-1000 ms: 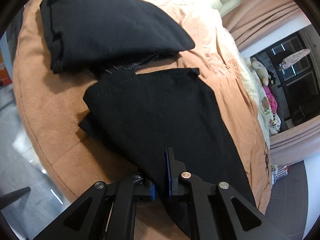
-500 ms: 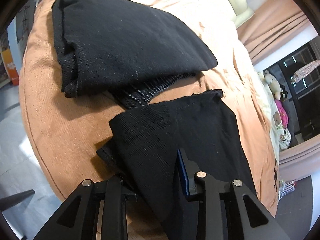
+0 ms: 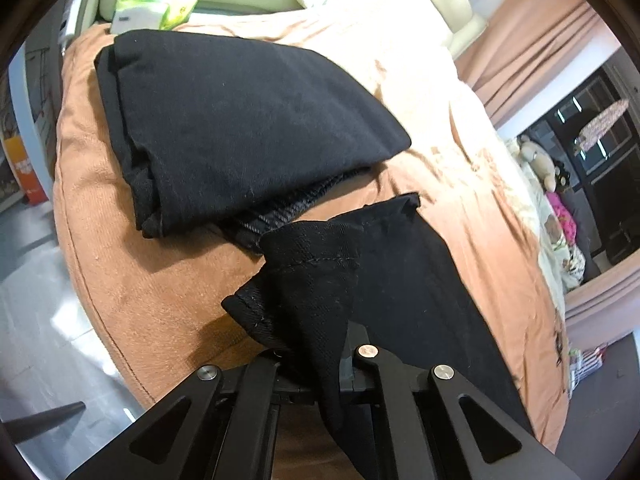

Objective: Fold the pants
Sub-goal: 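Fold the trousers lengthwise with the left gripper while the right gripper holds the waistband, then open both grippers and release the folded black trousers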

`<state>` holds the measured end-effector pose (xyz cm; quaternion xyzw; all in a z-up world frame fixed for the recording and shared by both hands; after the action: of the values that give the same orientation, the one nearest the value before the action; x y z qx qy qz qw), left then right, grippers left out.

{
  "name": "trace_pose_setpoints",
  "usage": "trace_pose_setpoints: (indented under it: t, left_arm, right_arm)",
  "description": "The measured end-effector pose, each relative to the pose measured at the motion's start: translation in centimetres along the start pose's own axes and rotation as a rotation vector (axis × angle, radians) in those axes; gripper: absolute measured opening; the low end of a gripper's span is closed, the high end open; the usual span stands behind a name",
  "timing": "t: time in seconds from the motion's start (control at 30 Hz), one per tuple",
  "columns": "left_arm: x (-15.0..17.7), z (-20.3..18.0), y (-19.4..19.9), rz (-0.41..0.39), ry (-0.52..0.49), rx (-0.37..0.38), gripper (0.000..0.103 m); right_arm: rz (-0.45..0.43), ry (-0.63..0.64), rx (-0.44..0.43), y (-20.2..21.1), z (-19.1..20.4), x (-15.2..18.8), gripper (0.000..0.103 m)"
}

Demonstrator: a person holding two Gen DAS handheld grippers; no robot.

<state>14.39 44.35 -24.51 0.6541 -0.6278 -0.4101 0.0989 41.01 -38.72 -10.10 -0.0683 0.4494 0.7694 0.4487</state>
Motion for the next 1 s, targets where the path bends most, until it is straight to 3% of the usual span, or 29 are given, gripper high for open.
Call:
trace_pose_setpoints:
  t: [0.17,0.23,0.27,0.33,0.37,0.7,0.83,1.0]
  left_arm:
    - [0.4,1.2,-1.1,0.036,0.032,-0.012,0.012]
    - [0.4,1.5,-0.8,0.038,0.026,-0.002,0.017]
    - [0.5,1.5,-0.5,0.04,0.012,-0.005,0.019]
    - [0.5,2.0,0.3,0.03,-0.016,-0.051,0.033]
    - [0.5,2.1,0.7,0.022,-0.026,-0.061,0.035]
    - [0.9,2.2,3.5,-0.012,-0.09,-0.051,0.038]
    - [1.0,1.5,4.9,-0.036,-0.146,-0.068,0.048]
    - [1.6,0.5,6.0,-0.052,-0.188,-0.065,0.051]
  right_arm:
    - [0.063,0.007,0.079,-2.0,-0.1,3.1,0.008]
    - [0.035,0.04,0.091,-0.7,1.0,3.0,0.023]
    - [0.015,0.062,0.105,-0.1,1.4,2.7,0.026]
    - [-0.026,0.104,0.11,1.7,2.3,2.6,0.038]
    - [-0.029,0.128,0.099,2.2,3.0,2.4,0.038]
    - [-0.003,0.496,-0.006,2.1,18.6,6.0,0.039]
    - [0.072,0.616,-0.088,0.7,24.9,8.2,0.039]
    - [0.117,0.767,-0.155,-0.5,33.1,11.2,0.039]
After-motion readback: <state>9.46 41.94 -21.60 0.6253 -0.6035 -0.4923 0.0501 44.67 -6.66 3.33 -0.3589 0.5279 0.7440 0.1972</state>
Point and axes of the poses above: each gripper's, at about its wrist camera, not at the fingertips, and y roughly against the way its jaws point, z to its left, x to its underside, the point moved 10 cm from there along -y, roughly the way its jaws point, and after that the axes turned 10 degrees about x, right-handed, at the moved point
